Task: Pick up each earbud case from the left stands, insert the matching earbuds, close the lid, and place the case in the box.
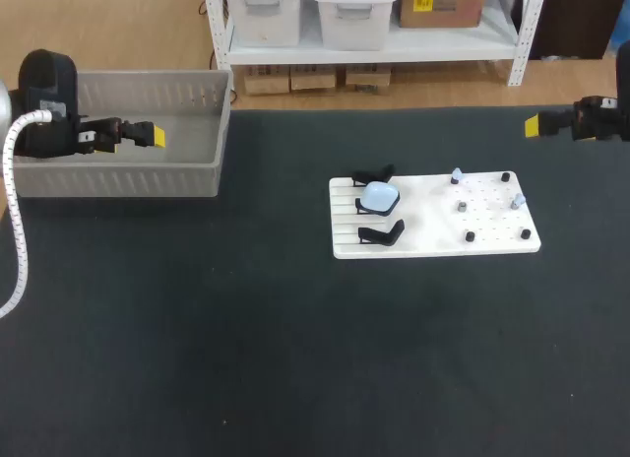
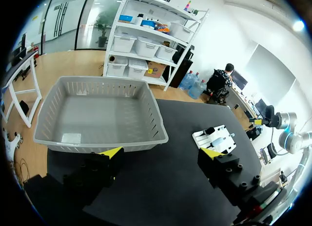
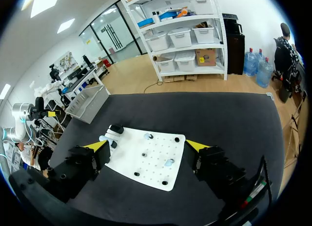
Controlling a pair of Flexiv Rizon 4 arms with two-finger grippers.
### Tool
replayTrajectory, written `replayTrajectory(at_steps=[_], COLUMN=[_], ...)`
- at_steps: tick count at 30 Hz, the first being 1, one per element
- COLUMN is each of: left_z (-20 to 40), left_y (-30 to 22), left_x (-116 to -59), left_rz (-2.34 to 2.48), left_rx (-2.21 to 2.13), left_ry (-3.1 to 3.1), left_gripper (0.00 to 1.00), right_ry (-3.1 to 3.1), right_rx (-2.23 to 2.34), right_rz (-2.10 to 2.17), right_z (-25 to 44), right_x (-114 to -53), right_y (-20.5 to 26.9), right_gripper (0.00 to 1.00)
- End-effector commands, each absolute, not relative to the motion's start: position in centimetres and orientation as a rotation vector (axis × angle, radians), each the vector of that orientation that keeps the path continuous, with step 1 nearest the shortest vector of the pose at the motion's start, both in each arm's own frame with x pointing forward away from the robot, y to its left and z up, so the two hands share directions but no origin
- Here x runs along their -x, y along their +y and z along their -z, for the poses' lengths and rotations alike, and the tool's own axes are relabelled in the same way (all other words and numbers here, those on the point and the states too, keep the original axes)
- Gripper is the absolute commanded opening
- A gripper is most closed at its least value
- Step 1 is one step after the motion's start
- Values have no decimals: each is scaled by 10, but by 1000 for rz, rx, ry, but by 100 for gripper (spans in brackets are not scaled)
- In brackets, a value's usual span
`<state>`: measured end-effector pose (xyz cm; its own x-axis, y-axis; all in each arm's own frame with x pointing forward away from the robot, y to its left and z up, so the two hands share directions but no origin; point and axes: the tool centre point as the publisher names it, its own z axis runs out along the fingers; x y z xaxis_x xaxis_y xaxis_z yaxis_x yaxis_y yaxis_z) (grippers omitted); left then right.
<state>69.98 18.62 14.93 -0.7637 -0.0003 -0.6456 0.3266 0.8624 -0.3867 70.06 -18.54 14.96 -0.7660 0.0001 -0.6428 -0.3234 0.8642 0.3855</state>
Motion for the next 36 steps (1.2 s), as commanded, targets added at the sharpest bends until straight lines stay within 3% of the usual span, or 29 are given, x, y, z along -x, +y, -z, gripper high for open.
replayTrajectory(at_steps=[1,21,36], left_z=[-150,-154,-171], left_y=[185,180,159], left_x=[-700,-697,-695], left_rz=[635,715,1185], left_rx=[-231,-271,-1032], left_ry=[2375,2323,1781], left_gripper=[100,100,100], right_ry=[2373,2373,2373], right_rx=[234,234,234], right_rz=[-640,-640,-640], right_z=[-150,-150,-150], right_x=[-700,-700,-700], right_y=[-186,-186,-186], right_gripper=[100,100,100])
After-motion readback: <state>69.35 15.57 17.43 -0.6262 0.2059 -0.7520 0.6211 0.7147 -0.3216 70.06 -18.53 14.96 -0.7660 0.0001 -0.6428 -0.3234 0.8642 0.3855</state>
